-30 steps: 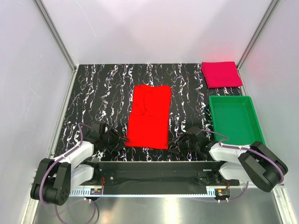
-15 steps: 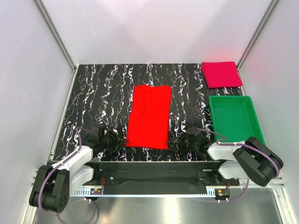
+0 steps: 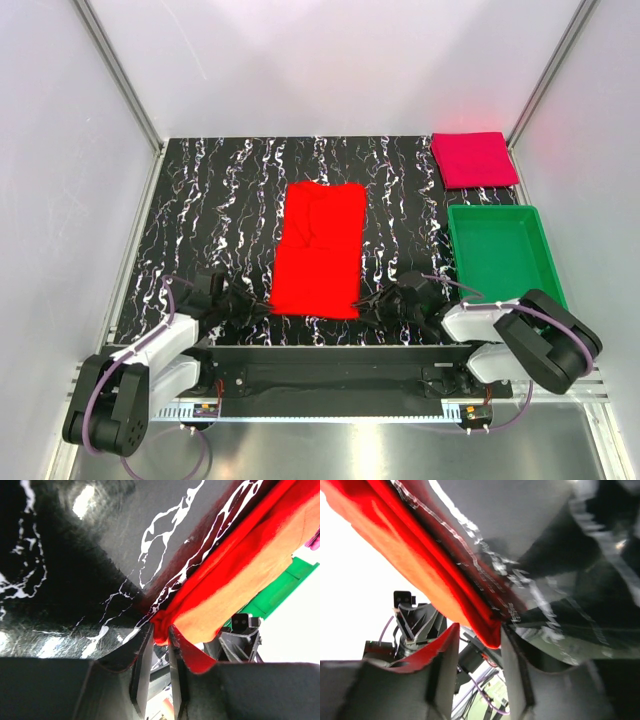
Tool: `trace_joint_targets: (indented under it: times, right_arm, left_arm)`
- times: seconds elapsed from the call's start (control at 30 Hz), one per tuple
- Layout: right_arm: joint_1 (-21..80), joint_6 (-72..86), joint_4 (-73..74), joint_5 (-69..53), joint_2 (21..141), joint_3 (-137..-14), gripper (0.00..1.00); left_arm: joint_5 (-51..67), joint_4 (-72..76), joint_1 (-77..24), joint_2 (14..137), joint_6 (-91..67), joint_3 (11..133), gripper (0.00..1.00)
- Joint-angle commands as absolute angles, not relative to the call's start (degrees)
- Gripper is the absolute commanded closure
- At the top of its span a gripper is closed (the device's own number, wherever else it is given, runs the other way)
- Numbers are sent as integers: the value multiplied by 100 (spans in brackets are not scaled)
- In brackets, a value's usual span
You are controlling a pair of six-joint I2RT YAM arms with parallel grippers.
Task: Fold and stack the t-shirts
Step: Fold the tshirt
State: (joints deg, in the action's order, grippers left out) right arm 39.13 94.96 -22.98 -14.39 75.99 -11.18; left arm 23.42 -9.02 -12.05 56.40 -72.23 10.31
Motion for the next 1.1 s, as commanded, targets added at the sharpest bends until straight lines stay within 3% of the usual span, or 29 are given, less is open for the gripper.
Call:
trace_joint_targets:
  times: [0.0, 0.23, 0.37, 0.4, 0.5, 0.73, 0.87, 1.07]
  right_arm:
    - [4069, 9676, -1925, -1644, 7972, -1037, 53]
    - [4175, 10098, -1591, -1205, 7559, -906, 55]
    - [4175, 10142, -1556, -1169, 7497, -783, 75]
    - [4175, 10143, -1564, -1152, 7514, -756, 84]
    - [4175, 10134, -1757, -1090, 7620, -677, 100]
    - [4245, 9853, -979, -1345, 7455, -905, 100]
    - [4298, 9721, 191, -1266, 6199, -958, 100]
    - [4465, 9457, 1782, -1257, 4633, -1107, 100]
  left_arm:
    - [1740, -1547, -1204, 5836, -6926, 791, 73]
    - [1732, -1547, -1204, 5888, -6882, 853, 75]
    - [1758, -1494, -1204, 5871, -6856, 888, 89]
    - [1767, -1485, -1204, 5819, -6855, 888, 94]
    - [1793, -1477, -1204, 5713, -6855, 879, 100]
    - [2092, -1836, -1318, 5327, -6847, 879, 100]
    - [2162, -2258, -1555, 4897, -6960, 905, 100]
    - [1907, -3470, -1767, 3070, -7206, 1274, 100]
